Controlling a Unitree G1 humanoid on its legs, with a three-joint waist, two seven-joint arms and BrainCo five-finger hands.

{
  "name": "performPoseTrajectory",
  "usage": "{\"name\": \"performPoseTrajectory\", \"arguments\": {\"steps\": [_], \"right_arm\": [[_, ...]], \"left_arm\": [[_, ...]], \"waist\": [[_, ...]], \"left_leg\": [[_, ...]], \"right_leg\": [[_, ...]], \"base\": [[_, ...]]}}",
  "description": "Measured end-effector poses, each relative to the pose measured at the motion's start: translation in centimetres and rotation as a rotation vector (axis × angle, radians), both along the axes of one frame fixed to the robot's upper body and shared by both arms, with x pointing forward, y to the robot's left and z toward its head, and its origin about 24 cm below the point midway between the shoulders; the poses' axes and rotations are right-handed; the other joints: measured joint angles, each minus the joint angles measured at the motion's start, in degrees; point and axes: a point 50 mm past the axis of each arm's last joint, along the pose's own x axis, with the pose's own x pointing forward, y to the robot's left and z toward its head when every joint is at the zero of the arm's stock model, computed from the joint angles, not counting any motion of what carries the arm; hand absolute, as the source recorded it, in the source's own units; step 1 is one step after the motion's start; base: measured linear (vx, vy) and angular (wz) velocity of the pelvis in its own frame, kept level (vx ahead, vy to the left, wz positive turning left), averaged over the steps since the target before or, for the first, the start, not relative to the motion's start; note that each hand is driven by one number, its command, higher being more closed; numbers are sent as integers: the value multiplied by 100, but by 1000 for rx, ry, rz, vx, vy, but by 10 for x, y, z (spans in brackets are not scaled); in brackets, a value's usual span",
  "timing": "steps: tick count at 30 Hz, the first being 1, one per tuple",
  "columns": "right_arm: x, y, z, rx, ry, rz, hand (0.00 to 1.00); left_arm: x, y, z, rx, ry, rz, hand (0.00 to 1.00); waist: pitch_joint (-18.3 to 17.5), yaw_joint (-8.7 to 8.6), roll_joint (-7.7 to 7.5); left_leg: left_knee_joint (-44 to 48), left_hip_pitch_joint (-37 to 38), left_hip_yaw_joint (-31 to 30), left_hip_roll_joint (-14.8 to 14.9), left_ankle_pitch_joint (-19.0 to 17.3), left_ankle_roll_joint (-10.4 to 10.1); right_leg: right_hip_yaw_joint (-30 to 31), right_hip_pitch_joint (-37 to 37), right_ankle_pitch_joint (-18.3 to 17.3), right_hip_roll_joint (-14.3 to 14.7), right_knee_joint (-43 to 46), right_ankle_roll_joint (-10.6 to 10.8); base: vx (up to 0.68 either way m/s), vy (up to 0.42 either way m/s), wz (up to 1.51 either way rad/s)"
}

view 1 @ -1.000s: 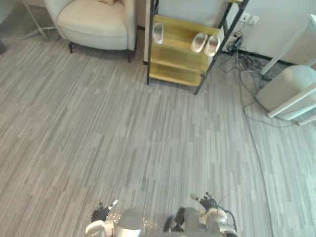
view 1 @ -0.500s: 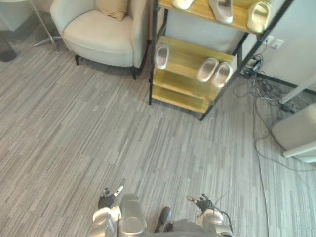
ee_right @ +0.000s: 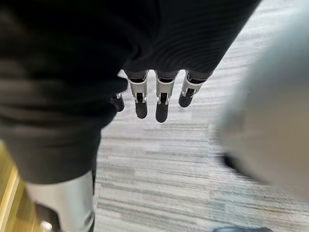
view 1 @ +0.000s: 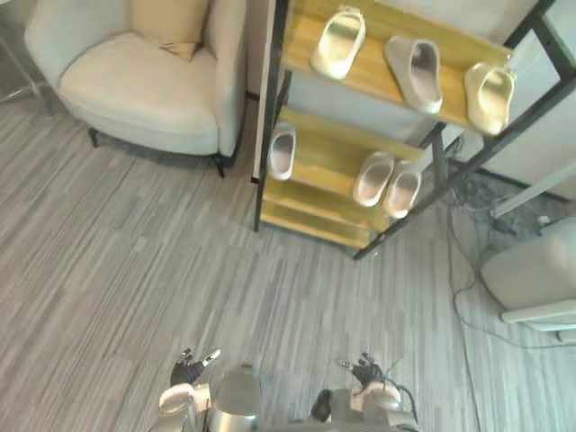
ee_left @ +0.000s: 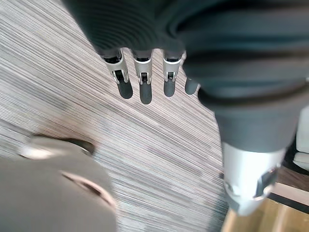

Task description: Organize the slippers on the shoe rack

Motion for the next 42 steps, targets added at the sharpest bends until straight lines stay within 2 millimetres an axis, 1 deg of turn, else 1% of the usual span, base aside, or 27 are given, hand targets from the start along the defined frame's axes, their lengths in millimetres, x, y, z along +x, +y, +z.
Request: {"name": "performPoseTrajectory", "arguments": {"steps": [1, 2, 3, 4, 5, 6, 7, 8, 9, 10, 11, 12, 13, 15, 16, 17, 18, 19, 20, 21, 24, 27, 29, 32, 36, 38, 42], "right_arm": [[4, -2, 1, -4, -6, 3, 0], [7, -3, 3, -8, -15, 4, 0], [9, -4, 4, -11, -19, 6, 0], [8, -3, 3, -8, -15, 6, 0], [4, -1, 1, -2, -4, 4, 0], [-1, 1, -1, 5, 10, 0, 0], [-3, -5, -2, -6, 17, -8, 0], [-1, -5, 0, -8, 9, -8, 0], [1, -7, 1, -13, -2, -11, 0], [3, -7, 2, -15, -16, -11, 0], [2, -7, 3, -14, -19, -14, 0], [2, -4, 3, -7, -23, -14, 0], [3, -1, 3, 3, -27, -14, 0], [6, 3, 4, 13, -33, -13, 0], [9, 4, 5, 13, -39, -12, 0], [11, 3, 6, 9, -41, -14, 0], [11, 1, 6, 1, -38, -18, 0], [11, -1, 6, -6, -36, -21, 0], [9, -8, 5, -28, -29, -22, 0], [6, -3, 2, -19, -10, -11, 0], [6, -1, 2, -16, -10, -10, 0], [6, -2, 3, -20, -14, -6, 0], [7, -4, 3, -26, -16, -6, 0], [1, -7, 1, -32, -1, -9, 0], [-15, -14, -5, -50, 40, -15, 0], [-20, -19, -6, -65, 53, -11, 0], [-22, -26, -3, -93, 40, -10, 0]], "left_arm": [[1, -3, 0, -6, -3, -2, 0], [3, -5, 0, -10, -6, -6, 0], [4, -8, 0, -15, -9, -9, 0], [3, -7, -1, -13, -7, -8, 0], [1, -6, -1, -8, 1, -5, 0], [-1, -4, -2, -7, 6, 7, 0], [-3, -10, -5, -30, 14, 25, 0], [-5, -12, -6, -35, 18, 29, 0], [-5, -17, -7, -48, 20, 30, 0], [-4, -21, -7, -63, 15, 44, 0], [-3, -24, -7, -80, 10, 65, 0], [0, -23, -6, -77, 0, 61, 0], [4, -20, -4, -66, -8, 49, 0], [13, -20, 0, -56, -35, 28, 0], [17, -19, 3, -49, -53, 19, 0], [19, -19, 4, -48, -60, 17, 0], [21, -18, 4, -45, -62, 15, 0], [22, -18, 5, -43, -63, 12, 0], [21, -21, 3, -47, -53, -1, 0], [19, -16, 3, -29, -38, -17, 0], [19, -11, 2, -11, -26, -28, 0], [8, -4, -2, 3, 20, -23, 0], [6, -4, -3, 5, 27, -25, 0], [3, -2, -5, 17, 46, -36, 0], [-3, -5, -9, 26, 80, -73, 0], [-8, -7, -11, 31, 98, -89, 0], [-16, -7, -13, 43, 122, -104, 0]], "waist": [[13, -44, 49], [30, -85, 94], [38, -113, 126], [24, -108, 100], [-9, -102, 38], [-75, -104, -49], [-209, -98, 63], [-283, -102, 156], [-326, -163, 257], [-316, -175, 357], [-305, -158, 481], [-295, -120, 507], [-267, -110, 462], [-186, -108, 291], [-152, -105, 222], [-135, -105, 204], [-123, -104, 196], [-119, -105, 192], [-129, -102, 243], [-146, -55, 112], [-140, -65, 63], [-163, -77, 39], [-166, -97, 39], [-204, -160, 44], [-312, -263, 170], [-426, -324, 222], [-571, -370, 261]], "left_leg": [[-94, 138, -60, 42, -3, -6], [-146, 225, -134, 68, -32, -59], [-174, 357, -199, 86, -122, -217], [-174, 491, -230, 72, -232, -397], [-179, 633, -321, 34, -328, -539], [-179, 717, -414, -35, -399, -643], [-147, 836, -613, 138, -552, -686], [12, 775, -627, 269, -555, -713], [497, 532, -629, 430, -556, -710], [1255, 220, -576, 634, -530, -727], [2392, -225, -515, 949, -307, -615], [3223, -562, -420, 1216, -169, -486], [3579, -775, -366, 1298, -234, -471], [3609, -1132, -274, 1277, -408, -580], [3219, -1343, -277, 1213, -462, -616], [2761, -1463, -301, 1148, -490, -662], [2137, -1556, -370, 1007, -483, -690], [1548, -1562, -544, 853, -391, -746], [691, -1444, -858, 659, 452, -830], [616, -1286, -741, 529, 466, -798], [560, -1129, -540, 417, 450, -770], [380, -773, -341, 299, 450, -768], [235, -660, -240, 275, 450, -764], [113, -528, -108, 277, 460, -746], [-21, -296, -99, 282, 460, -744], [-160, -220, -87, 262, 497, -684], [-287, -185, 88, 247, 569, -593]], "right_leg": [[-3, -146, 74, 162, -762, -60], [24, -226, 256, 282, -1333, -79], [114, -265, 698, 465, -2133, -88], [148, -293, 1152, 554, -2603, -180], [258, -294, 1590, 630, -2807, -363], [297, -280, 1992, 634, -2845, -506], [41, -216, 1773, 720, -2662, -706], [-29, -175, 1598, 804, -2694, -749], [-177, -82, 1435, 948, -2804, -715], [-264, 85, 1376, 1079, -2914, -802], [-271, 355, 1291, 1291, -3077, -897], [-241, 594, 1190, 1427, -3176, -954], [-210, 768, 1111, 1449, -3216, -976], [-71, 1108, 1072, 1415, -3410, -963], [-20, 1232, 1079, 1366, -3521, -951], [28, 1283, 1081, 1326, -3538, -948], [96, 1333, 1076, 1267, -3554, -913], [134, 1367, 1065, 1215, -3553, -809], [248, 1442, 1023, 1213, -3549, -643], [403, 1514, 1000, 1092, -3611, -461], [507, 1586, 1070, 895, -3612, -346], [744, 1716, 1141, 761, -3704, -236], [904, 1689, 1159, 732, -3734, -206], [1105, 1707, 1188, 730, -3838, -161], [1313, 1793, 1207, 753, -3900, -140], [1394, 1760, 1240, 753, -3904, -141], [1605, 1691, 1374, 741, -4049, -106]], "base": [[422, -38, 27], [416, -59, 47], [518, -100, 53], [549, -163, 59], [468, -189, 61], [499, -250, 69], [405, -196, 63], [507, -225, 58], [466, -205, 47], [547, -257, 38], [432, -198, 8], [419, -146, -10], [394, -111, -18], [360, -97, -21], [292, -20, -34], [317, 60, -37], [255, 122, -30], [230, 190, -35], [231, 206, -35], [259, 240, -29], [174, 198, -16], [93, 114, -37], [36, 48, -41], [-9, -4, -38], [-45, -24, -27], [-103, 2, -18], [-105, 28, -26]]}}
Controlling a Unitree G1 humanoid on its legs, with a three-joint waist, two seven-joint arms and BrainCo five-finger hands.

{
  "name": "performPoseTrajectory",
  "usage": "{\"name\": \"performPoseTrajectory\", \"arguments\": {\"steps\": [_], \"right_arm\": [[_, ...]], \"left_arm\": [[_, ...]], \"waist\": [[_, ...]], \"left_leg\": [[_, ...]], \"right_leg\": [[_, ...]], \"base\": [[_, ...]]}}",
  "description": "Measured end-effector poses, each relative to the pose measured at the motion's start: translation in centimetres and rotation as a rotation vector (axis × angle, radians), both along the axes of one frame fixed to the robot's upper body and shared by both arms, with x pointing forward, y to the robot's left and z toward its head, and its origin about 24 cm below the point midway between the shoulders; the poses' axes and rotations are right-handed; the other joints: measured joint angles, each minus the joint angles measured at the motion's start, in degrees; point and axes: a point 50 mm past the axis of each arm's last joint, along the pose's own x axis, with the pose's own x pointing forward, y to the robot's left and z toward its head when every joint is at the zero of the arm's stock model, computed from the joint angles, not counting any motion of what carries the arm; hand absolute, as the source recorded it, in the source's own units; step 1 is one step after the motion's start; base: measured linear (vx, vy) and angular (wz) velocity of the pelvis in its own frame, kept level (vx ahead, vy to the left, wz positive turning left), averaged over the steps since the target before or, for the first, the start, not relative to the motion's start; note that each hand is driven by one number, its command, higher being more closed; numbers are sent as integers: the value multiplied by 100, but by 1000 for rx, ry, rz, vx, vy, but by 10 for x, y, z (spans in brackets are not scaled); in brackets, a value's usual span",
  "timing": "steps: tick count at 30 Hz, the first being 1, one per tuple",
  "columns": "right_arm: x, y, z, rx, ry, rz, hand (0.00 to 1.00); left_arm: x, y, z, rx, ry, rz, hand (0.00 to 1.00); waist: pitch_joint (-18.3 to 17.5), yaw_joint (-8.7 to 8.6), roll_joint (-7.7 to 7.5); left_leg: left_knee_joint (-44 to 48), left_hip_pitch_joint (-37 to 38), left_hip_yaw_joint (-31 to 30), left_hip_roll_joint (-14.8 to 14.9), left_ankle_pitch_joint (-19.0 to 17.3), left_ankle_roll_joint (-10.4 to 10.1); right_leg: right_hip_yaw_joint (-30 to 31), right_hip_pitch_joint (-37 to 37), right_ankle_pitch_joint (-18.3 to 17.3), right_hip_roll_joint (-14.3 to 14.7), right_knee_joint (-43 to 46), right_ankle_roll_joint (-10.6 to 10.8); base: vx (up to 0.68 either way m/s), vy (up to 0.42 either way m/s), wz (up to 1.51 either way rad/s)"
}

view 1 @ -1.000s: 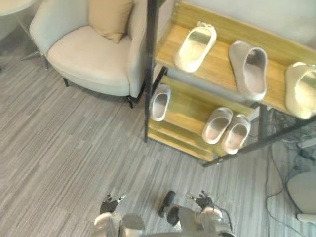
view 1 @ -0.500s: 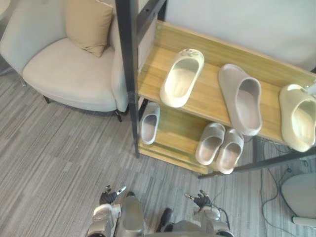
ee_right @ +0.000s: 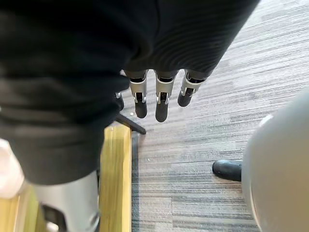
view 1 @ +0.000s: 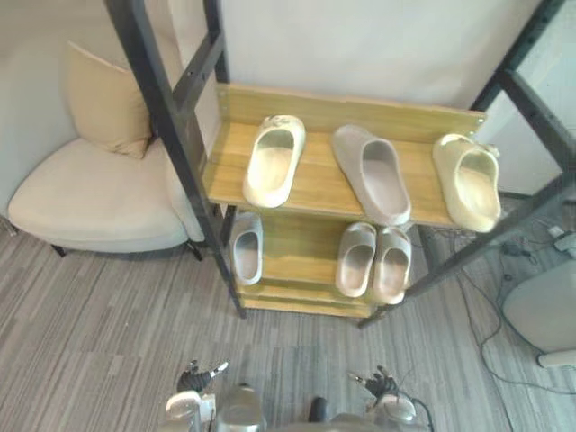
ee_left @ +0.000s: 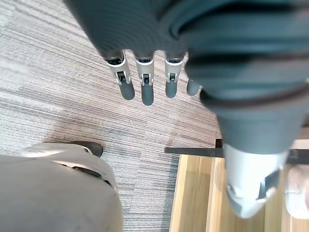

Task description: Organize the slippers on the shoe rack

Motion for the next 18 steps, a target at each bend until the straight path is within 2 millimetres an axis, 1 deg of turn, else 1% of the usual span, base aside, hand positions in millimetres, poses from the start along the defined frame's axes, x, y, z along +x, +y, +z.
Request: {"name": "performPoseTrajectory", "arguments": {"steps": [3, 6, 9, 11, 13, 16, 18], "right_arm": [[8, -3, 10, -16, -76, -5, 0], [17, -10, 22, -40, -149, -14, 0], [32, -21, 42, -71, -272, -49, 0], [40, -26, 53, -103, -331, -41, 0], [44, -31, 61, -128, -371, -47, 0], [54, -37, 82, -158, -475, -61, 0], [62, -39, 100, -176, -561, -63, 0]], "left_arm": [[-7, 2, -1, 7, 18, -4, 0], [-11, 2, -2, 28, 39, -53, 0], [-26, 1, -6, 37, 84, -82, 0], [-32, 0, -8, 35, 108, -86, 0], [-34, -1, -9, 35, 113, -92, 0], [-36, -3, -9, 40, 124, -123, 0], [-37, -3, -9, 44, 126, -130, 0]], "waist": [[-29, -84, 8], [-78, -112, 14], [-145, -114, 58], [-159, -121, 91], [-179, -121, 117], [-222, -123, 190], [-237, -133, 216]], "left_leg": [[-84, 54, 85, -53, 41, 58], [-166, 71, 134, -114, 42, 56], [-243, 110, 258, -169, 35, 68], [-272, 136, 293, -192, 24, 80], [-271, 137, 298, -199, 33, 124], [-288, 138, 322, -216, 31, 130], [-351, 152, 329, -228, 33, 131]], "right_leg": [[89, -3, 67, -50, -65, 80], [122, -8, 99, -106, -139, 99], [217, -10, 177, -151, -232, 155], [238, -10, 198, -172, -242, 164], [236, -10, 218, -176, -242, 139], [252, -18, 238, -171, -261, 149], [254, -32, 238, -165, -272, 149]], "base": [[-78, 47, -16], [-37, 52, -6], [17, 52, -15], [42, 31, -10], [63, 18, -2], [81, 4, -3], [66, -3, -1]]}}
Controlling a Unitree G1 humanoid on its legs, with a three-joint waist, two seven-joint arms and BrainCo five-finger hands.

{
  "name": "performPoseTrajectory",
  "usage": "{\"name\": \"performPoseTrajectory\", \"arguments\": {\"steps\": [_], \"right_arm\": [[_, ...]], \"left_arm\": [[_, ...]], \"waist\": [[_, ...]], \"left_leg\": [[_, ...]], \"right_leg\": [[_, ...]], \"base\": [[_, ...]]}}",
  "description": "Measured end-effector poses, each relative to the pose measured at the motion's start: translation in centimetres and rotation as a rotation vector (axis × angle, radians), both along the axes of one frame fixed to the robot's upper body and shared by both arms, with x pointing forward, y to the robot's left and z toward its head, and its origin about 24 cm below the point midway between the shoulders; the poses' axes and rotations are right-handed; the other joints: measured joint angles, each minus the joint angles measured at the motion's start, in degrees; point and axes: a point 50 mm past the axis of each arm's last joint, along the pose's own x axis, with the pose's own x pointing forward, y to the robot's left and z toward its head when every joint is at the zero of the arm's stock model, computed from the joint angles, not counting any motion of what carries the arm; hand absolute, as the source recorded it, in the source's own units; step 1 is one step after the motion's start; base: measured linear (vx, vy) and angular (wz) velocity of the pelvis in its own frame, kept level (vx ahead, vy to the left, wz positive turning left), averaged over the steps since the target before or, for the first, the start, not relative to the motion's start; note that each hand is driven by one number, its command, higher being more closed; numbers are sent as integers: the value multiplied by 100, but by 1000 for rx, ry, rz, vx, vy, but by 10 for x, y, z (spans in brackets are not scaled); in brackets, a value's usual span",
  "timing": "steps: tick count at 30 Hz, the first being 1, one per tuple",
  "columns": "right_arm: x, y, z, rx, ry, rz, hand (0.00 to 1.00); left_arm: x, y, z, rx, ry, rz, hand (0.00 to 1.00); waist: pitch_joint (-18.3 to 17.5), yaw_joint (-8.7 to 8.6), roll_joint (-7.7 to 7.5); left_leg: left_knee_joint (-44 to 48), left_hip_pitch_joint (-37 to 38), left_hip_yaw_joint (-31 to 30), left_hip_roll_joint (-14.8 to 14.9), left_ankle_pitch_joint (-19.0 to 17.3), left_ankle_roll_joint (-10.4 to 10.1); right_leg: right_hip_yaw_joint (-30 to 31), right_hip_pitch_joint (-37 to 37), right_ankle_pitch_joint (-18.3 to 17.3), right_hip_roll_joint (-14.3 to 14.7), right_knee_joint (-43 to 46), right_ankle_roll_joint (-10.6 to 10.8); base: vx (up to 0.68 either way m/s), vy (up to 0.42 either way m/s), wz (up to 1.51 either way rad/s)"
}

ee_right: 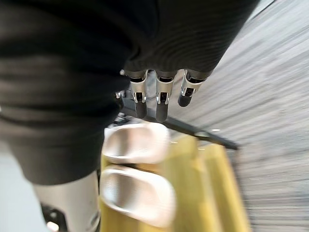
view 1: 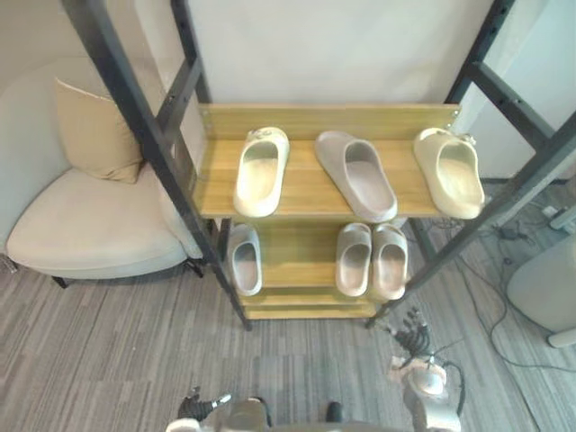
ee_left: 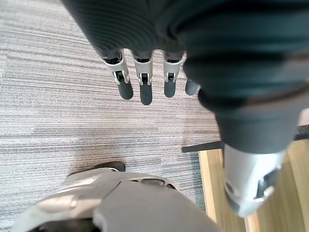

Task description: Organize the slippers on the shoe rack

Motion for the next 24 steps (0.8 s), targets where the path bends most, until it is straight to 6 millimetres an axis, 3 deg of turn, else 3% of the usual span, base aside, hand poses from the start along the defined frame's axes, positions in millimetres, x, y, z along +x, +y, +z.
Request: {"name": "performPoseTrajectory", "arguments": {"steps": [11, 24], "right_arm": [[24, 1, 74, -68, -359, 24, 0], [36, 8, 129, -110, -622, 75, 0]], "left_arm": [[-4, -5, -3, -10, 20, -29, 0], [-7, -7, -3, -21, 21, -52, 0]], "waist": [[-65, 1, 95], [-106, -11, 98]], "left_leg": [[-86, 4, -61, -65, 25, 33], [-298, 10, -107, -231, 154, 129]], "right_leg": [[-29, 16, 16, -38, -66, 25], [-79, -42, 48, -171, -67, 86]], "base": [[13, 0, 0], [-9, 3, 2]]}}
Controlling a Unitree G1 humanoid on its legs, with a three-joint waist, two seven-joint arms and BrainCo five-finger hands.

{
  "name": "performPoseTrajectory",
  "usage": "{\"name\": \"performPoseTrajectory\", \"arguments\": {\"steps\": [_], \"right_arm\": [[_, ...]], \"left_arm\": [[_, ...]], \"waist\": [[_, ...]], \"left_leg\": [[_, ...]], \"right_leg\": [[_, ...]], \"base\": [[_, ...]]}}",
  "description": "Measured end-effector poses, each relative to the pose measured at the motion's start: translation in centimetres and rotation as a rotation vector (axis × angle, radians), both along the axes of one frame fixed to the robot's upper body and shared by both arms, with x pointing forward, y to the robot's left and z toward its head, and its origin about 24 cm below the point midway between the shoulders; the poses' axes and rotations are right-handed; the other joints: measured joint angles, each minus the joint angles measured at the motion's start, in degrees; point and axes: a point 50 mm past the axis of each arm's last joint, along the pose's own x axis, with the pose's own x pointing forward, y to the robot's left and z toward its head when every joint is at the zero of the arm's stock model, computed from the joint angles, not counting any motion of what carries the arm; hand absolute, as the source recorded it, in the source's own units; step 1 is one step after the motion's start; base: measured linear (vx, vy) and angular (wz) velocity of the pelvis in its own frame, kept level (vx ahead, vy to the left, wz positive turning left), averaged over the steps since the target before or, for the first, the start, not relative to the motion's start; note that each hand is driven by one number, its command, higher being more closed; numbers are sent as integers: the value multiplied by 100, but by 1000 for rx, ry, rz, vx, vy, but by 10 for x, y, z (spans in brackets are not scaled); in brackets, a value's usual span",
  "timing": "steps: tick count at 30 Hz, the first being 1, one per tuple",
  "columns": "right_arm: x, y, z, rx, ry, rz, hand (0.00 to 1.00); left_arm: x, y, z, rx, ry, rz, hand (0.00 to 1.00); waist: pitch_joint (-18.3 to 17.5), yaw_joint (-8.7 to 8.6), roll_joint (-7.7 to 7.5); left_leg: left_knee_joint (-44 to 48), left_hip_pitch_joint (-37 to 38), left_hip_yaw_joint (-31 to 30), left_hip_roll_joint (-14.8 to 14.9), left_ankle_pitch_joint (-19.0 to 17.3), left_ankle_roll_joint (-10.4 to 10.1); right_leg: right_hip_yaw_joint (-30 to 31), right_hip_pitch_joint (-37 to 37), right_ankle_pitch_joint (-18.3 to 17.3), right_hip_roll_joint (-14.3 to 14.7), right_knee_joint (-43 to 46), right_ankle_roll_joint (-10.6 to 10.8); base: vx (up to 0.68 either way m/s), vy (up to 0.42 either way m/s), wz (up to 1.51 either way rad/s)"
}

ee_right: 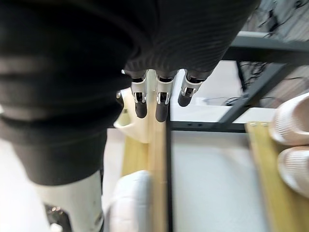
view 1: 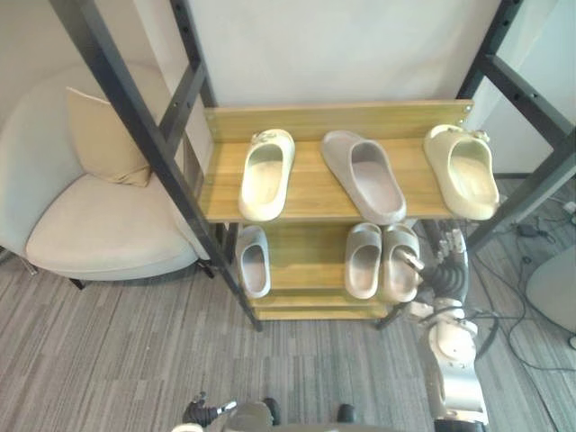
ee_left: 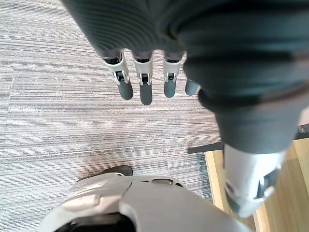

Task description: Organize the slippers on the shoe rack

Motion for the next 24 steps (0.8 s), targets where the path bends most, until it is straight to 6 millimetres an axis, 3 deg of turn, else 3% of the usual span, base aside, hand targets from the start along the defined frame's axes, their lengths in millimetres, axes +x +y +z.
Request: {"name": "performPoseTrajectory", "arguments": {"steps": [11, 18, 24], "right_arm": [[12, 8, 38, -25, -169, 40, 0], [38, 8, 77, -94, -293, 111, 0], [60, 7, 92, -130, -307, 151, 0]], "left_arm": [[-2, 1, 1, 7, -5, -6, 0], [-5, 3, 1, 7, 1, -5, 0], [-6, 4, 1, 3, 2, 4, 0]], "waist": [[-16, -16, -53], [2, -6, -87], [-3, 14, -119]], "left_leg": [[-7, -5, -119, -20, -2, 5], [-13, -16, -135, -40, 17, 29], [-174, -22, -251, -122, 127, 67]], "right_leg": [[-151, 72, 0, -18, 0, -1], [-189, 74, 0, -34, 0, -1], [-310, 72, 2, -77, 10, -2]], "base": [[-12, -3, 6], [-2, -2, 1], [2, -5, 11]]}}
